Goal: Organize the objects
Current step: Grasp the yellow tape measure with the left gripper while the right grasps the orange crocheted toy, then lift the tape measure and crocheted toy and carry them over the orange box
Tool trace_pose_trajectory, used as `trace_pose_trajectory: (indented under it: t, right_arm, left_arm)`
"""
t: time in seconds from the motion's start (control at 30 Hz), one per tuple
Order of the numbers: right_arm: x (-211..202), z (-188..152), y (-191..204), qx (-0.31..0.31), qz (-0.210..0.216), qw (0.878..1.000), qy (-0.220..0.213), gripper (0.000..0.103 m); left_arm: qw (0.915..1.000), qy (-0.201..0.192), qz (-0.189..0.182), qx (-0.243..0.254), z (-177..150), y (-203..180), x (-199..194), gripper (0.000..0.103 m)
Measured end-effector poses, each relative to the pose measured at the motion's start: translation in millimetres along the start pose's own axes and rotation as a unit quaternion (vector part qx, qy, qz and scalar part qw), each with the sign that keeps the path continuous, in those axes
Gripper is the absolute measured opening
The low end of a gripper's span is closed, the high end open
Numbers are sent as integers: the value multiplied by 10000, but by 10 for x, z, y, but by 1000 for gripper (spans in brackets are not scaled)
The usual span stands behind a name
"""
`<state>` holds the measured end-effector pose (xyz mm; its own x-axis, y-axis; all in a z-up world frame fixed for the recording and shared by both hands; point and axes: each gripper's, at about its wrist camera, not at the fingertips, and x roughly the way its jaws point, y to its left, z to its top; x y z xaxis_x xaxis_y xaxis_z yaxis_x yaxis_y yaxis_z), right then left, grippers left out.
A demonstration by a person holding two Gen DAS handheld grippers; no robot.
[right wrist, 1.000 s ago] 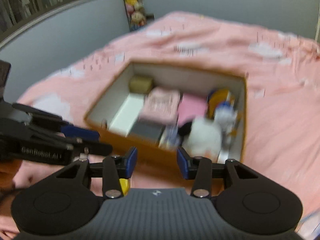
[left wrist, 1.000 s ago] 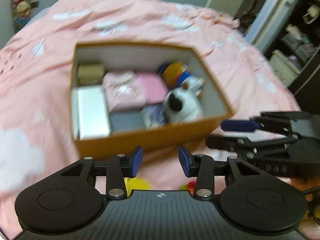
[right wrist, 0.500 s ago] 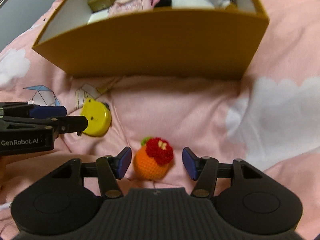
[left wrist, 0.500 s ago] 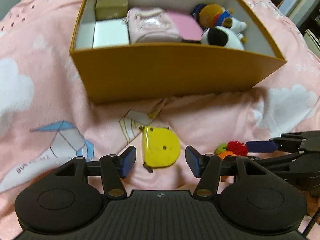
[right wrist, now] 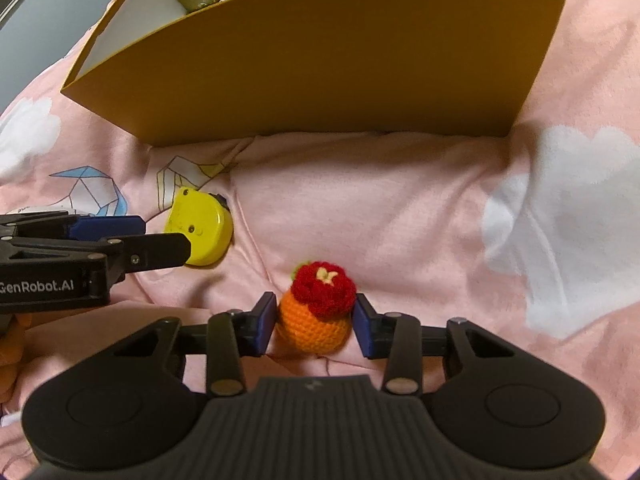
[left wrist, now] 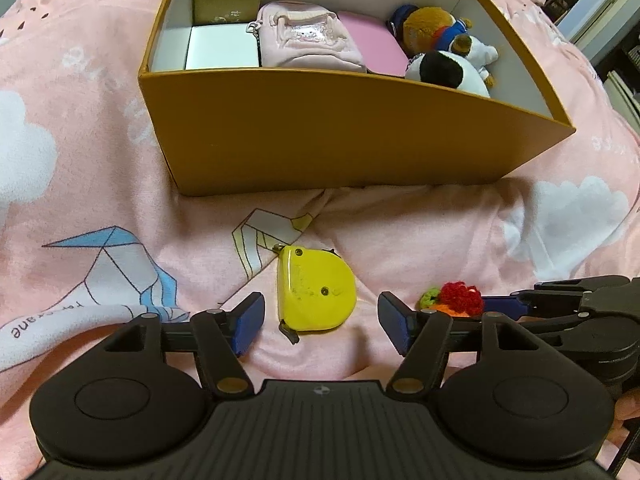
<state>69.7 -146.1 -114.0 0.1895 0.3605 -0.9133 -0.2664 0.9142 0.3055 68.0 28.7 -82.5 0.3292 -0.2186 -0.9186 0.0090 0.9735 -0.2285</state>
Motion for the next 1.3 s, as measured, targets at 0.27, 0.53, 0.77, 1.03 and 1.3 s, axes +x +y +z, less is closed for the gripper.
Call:
trace_pose_trajectory:
  t: [0.27,0.53,0.77,1.03,1.3]
  right_arm:
    - [-209,49,-4,-116,-290,9983,-491,42]
    - [-187,65,-75,0,-192,9986,-493,42]
    - [-203,56,-92,64,-180,9983,-542,42]
    - [-206,57,-96,-5,-144,9985,-529,42]
    - [-205,56,-88,-7,-151,9984,-537,42]
  left_arm:
    - [10000,34,-35,-86,7,17,57,82]
    - [9999,26,98,88,59,-118,203,82]
    - [9986,139,411,301,61,-212,372,80]
    - [9985,152,481,210,29,-162,407,59]
    - [9990,-13,404,209,-36,-157,327,58]
